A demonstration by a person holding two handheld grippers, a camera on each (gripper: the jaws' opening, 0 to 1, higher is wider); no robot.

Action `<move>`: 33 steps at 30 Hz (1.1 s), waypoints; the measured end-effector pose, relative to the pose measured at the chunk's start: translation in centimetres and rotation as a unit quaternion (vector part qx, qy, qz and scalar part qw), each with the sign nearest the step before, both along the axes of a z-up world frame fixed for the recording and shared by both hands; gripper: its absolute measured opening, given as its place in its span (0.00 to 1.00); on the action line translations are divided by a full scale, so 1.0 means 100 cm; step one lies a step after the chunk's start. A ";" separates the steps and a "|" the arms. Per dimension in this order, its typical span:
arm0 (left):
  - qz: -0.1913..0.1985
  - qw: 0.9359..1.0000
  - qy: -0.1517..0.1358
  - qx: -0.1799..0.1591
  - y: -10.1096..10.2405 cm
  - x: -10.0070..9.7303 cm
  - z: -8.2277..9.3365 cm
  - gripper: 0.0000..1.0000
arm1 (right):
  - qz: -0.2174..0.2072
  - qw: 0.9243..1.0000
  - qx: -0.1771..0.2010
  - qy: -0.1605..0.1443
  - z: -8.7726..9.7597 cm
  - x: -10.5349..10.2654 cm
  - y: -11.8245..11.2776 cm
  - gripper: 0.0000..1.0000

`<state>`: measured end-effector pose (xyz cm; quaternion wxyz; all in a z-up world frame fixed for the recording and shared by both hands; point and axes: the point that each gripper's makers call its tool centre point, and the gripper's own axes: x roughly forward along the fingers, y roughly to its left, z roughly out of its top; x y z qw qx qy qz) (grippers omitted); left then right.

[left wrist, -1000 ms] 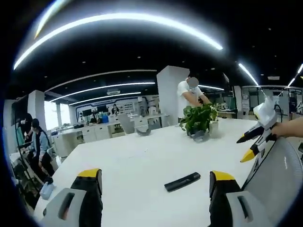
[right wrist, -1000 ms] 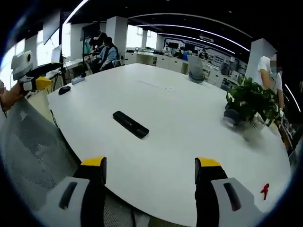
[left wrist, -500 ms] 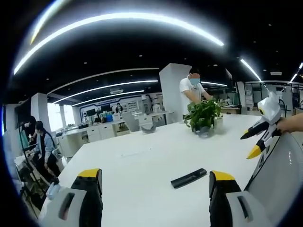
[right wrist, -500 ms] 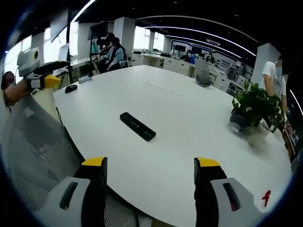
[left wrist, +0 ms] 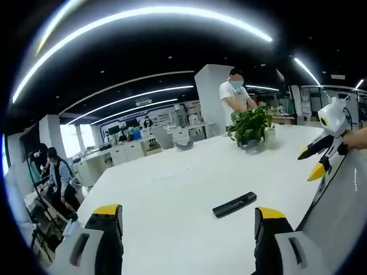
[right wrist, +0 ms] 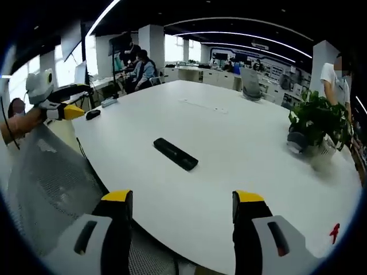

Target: Press the specified remote control buttons in sequence, fully releasing each button before pressing the next.

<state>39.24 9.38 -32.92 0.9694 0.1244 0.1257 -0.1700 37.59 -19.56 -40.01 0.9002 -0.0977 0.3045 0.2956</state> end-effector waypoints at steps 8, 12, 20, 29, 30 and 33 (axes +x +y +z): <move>0.006 0.999 0.032 0.038 -0.002 -0.001 -0.015 1.00 | 0.021 1.000 -0.010 -0.011 0.002 -0.002 0.006 0.74; -0.026 0.998 0.057 0.033 -0.014 -0.005 -0.023 1.00 | 0.012 1.000 -0.013 -0.019 0.004 0.001 0.001 0.74; -0.096 0.985 0.141 -0.013 -0.042 -0.013 -0.041 1.00 | -0.023 0.999 -0.011 -0.027 0.007 0.007 -0.010 0.73; -0.160 0.966 0.201 0.030 -0.048 -0.006 -0.066 1.00 | -0.033 0.999 -0.014 -0.029 0.008 0.009 -0.013 0.71; -0.165 0.966 0.197 0.035 -0.049 -0.004 -0.065 1.00 | -0.033 0.999 -0.016 -0.024 0.006 0.009 -0.013 0.70; -0.185 0.958 0.208 0.064 -0.050 -0.001 -0.074 1.00 | -0.021 0.999 -0.011 -0.027 0.008 0.007 -0.008 0.71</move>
